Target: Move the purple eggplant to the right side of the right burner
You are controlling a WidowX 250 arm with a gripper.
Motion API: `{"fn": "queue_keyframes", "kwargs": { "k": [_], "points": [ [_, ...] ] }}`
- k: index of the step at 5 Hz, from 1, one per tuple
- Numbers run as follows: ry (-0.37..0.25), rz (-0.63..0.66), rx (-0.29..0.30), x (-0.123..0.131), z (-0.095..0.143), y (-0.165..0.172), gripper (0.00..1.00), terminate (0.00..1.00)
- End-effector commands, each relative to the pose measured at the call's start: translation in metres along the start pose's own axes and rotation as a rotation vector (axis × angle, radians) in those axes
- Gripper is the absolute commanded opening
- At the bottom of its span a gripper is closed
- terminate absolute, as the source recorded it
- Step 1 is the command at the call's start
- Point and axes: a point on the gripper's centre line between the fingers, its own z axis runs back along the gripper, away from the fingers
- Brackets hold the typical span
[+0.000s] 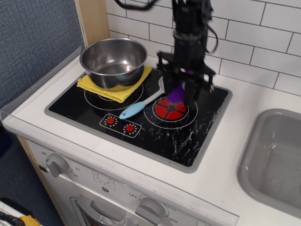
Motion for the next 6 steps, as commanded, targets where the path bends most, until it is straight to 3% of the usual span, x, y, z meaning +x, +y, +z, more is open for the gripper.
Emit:
{"fn": "queue_keyframes", "kwargs": {
  "k": [1, 2, 3, 4, 5, 6],
  "points": [
    [-0.035, -0.025, 0.008, 0.005, 0.005, -0.013, 0.00, 0.00],
    [-0.048, -0.028, 0.024, 0.004, 0.007, -0.013, 1.00, 0.00],
    [-0.098, -0.036, 0.052, 0.000, 0.024, -0.015, 1.00, 0.00],
    [-0.188, -0.027, 0.136, -0.013, 0.058, -0.016, 1.00, 0.00],
    [-0.242, 0.015, 0.127, -0.025, 0.076, -0.013, 1.00, 0.00],
    [-0.197, 0.013, 0.109, -0.031, 0.076, -0.006, 1.00, 0.00]
  ]
}}
